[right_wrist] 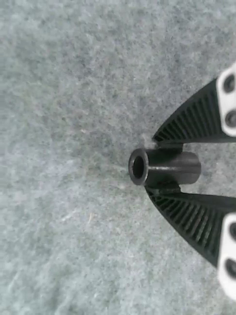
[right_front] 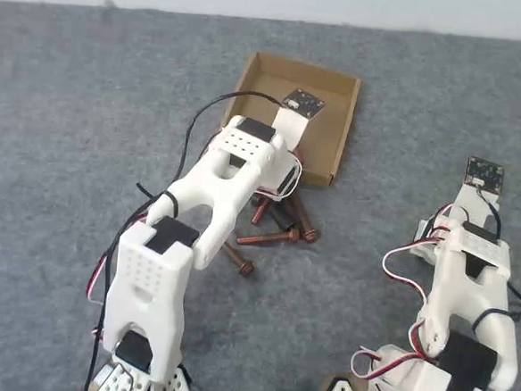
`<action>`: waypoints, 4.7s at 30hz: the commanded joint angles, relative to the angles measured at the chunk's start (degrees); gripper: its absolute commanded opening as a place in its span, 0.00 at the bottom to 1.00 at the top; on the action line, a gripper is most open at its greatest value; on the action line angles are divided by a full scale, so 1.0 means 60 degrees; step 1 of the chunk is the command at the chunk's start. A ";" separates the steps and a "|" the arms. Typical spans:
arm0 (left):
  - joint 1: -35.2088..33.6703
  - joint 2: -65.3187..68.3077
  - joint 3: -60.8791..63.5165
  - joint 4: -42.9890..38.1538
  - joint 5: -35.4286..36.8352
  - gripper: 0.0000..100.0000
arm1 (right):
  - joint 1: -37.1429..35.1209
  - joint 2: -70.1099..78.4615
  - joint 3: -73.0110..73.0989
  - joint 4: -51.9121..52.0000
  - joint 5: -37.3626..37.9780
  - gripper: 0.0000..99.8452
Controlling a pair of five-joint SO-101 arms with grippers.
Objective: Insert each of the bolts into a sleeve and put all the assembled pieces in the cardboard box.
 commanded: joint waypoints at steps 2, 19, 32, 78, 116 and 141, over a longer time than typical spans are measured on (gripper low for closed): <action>-0.0190 0.0029 -0.0857 0.0073 0.0410 0.16 | -0.0051 -0.0066 -0.0527 0.0051 0.0161 0.01; -0.0264 0.0703 -0.1634 0.1158 0.1538 0.16 | -0.0066 -0.0066 -0.0527 0.0022 0.0161 0.01; -0.0132 0.3106 -0.5121 0.3516 0.0542 0.00 | -0.0066 -0.0066 -0.0527 0.0022 0.0161 0.01; -0.1099 -0.6227 0.4476 -0.1143 0.0220 0.01 | -0.0081 -0.0066 -0.0542 -0.0007 0.0161 0.01; -0.7707 -0.8879 1.0615 -0.4454 0.0176 0.01 | -0.3128 -0.0066 -0.0527 -0.5707 0.0176 0.01; -0.7473 -0.8879 1.0615 -0.4469 0.0161 0.01 | -0.4476 0.3729 -0.4190 -1.3385 0.0176 0.01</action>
